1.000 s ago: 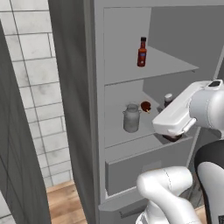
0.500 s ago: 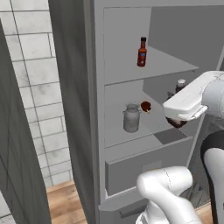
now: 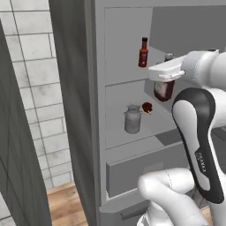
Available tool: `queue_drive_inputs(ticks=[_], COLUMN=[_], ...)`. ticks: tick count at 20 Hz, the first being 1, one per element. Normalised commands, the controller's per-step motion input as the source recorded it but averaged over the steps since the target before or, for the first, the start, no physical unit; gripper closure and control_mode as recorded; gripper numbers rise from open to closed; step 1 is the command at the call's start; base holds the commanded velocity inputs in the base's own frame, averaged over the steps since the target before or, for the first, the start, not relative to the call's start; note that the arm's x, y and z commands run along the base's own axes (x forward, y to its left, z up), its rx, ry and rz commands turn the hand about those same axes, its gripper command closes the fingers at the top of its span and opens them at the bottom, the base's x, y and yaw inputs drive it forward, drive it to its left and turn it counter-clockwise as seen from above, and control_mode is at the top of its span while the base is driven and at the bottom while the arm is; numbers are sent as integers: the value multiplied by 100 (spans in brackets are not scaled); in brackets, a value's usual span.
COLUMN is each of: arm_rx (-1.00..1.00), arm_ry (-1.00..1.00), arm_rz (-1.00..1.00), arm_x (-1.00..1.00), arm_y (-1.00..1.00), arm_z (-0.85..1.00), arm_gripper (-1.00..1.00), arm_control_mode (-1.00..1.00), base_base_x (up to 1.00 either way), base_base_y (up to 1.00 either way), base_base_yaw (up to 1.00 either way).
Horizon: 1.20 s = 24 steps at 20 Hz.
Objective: Place the condiment bottle and ketchup from the counter to the top shelf of the fridge. If the existing items in the fridge are on the top shelf, move them to other shelves.
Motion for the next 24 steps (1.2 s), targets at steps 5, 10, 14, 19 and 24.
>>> queue_drive_inputs(ticks=[5, 10, 14, 19, 24], arm_rx=[1, 0, 0, 0, 0], arm_ry=[0, 0, 0, 0, 0], arm_rz=[0, 0, -2, -2, -2], arm_x=[65, 61, 75, 82, 73], arm_y=[-5, -1, 0, 0, 3], arm_z=[0, -5, -4, -1, -2], arm_gripper=[100, 100, 100, 100, 100], arm_control_mode=[-100, -100, -100, -100, -100], base_base_x=[0, 0, 0, 0, 0], base_base_y=[0, 0, 0, 0, 0], base_base_yaw=[0, 0, 0, 0, 0])
